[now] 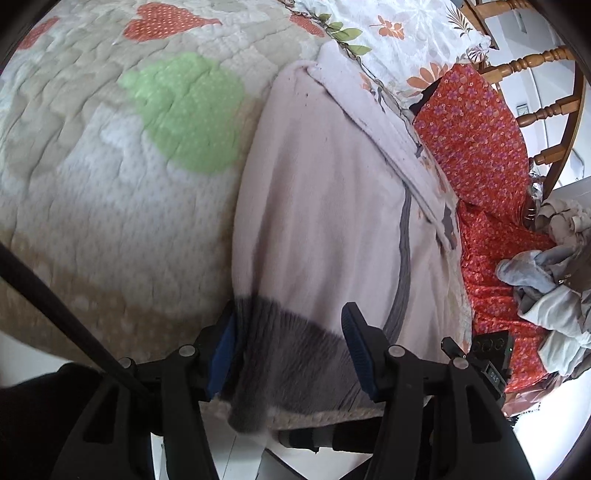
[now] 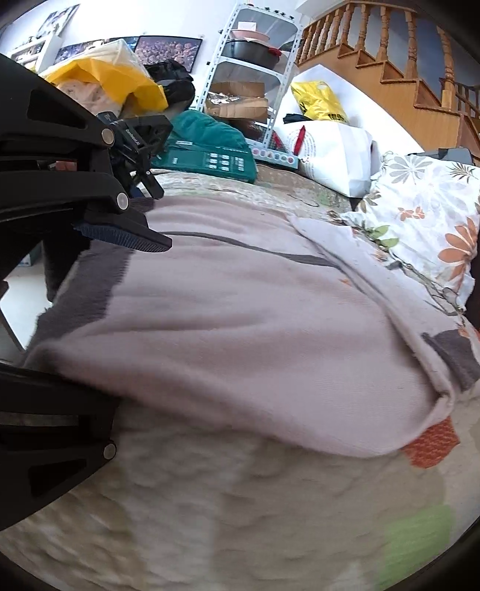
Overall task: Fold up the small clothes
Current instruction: 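Grasp the grey hem with both tools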
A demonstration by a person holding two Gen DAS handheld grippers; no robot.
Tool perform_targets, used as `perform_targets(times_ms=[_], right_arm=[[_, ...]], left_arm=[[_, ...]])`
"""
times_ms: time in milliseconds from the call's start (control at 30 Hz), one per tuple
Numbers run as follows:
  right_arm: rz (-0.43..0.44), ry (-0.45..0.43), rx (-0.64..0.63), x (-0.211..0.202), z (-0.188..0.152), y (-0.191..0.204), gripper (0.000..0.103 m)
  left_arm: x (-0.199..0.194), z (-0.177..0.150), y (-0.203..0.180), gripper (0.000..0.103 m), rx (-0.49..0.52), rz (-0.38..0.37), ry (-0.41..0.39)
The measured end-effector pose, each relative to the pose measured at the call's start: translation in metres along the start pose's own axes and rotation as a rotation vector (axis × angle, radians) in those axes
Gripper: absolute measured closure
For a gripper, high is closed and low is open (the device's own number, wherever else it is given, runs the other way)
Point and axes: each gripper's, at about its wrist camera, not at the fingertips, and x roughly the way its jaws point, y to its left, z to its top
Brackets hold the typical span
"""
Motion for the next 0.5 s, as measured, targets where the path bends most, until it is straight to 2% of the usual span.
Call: perform_targets(times_ms=[233,433,500], right_arm=[[-0.042,-0.008,-0.021,-0.002,-0.026,0.007,0.055],[-0.052,0.000,-0.017,-0.001,-0.035,0.005,0.059],[-0.065,0.001,-0.029,-0.002,-0.035,0.006,0.062]], left_arm=[[0.004,-0.014,0.011,0.048,-0.040,-0.013,0.037],[0.003,-0.017,0.014,0.049,-0.055,-0.007,0.021],[0.005,-0.017,0.015,0.058,-0.056,0.015,0.017]])
